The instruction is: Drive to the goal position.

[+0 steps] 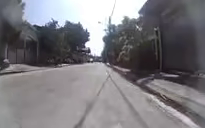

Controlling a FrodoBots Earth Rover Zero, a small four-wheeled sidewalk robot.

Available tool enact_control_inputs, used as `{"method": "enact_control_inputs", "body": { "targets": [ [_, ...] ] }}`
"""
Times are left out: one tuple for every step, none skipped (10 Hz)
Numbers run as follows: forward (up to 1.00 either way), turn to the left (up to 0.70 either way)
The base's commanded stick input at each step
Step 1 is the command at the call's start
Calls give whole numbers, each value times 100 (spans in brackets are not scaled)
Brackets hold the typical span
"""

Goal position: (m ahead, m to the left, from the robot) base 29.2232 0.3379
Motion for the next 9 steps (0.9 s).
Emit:
{"method": "enact_control_inputs", "body": {
  "targets": [
    [100, 0],
    [100, 0],
    [100, 0],
    [100, 0],
    [100, 0],
    [100, 0],
    [100, 0],
    [100, 0],
    [100, 0]
  ]
}}
